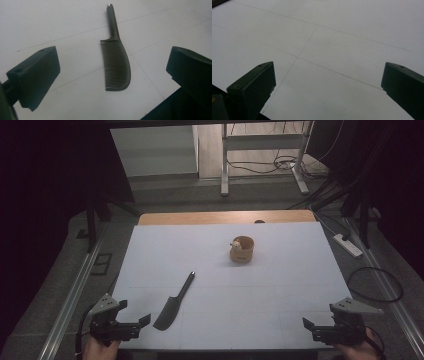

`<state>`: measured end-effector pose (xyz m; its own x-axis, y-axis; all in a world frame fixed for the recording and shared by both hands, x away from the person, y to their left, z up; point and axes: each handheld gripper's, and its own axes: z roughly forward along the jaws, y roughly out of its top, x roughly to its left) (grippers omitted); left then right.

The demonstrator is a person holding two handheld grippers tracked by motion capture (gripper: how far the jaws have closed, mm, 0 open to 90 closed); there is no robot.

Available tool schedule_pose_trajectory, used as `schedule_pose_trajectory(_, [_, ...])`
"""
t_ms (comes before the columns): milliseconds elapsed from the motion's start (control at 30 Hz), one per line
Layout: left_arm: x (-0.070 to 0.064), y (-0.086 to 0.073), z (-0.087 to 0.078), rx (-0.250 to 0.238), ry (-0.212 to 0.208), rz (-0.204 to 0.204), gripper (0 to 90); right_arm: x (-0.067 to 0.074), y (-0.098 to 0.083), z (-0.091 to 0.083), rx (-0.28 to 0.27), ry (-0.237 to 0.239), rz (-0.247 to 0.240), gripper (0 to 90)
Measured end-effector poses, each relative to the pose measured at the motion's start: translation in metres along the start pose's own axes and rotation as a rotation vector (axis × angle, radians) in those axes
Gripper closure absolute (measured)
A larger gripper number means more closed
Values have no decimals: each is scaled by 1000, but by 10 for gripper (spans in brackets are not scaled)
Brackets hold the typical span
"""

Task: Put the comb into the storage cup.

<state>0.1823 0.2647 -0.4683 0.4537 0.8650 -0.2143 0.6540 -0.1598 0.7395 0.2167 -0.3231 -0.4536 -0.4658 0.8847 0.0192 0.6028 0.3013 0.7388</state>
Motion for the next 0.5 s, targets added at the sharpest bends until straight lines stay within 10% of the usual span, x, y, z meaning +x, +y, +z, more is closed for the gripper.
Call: schedule_pose_trajectory(500, [5, 12, 10, 22, -15, 27, 0, 1, 0, 1, 2, 4, -15, 0])
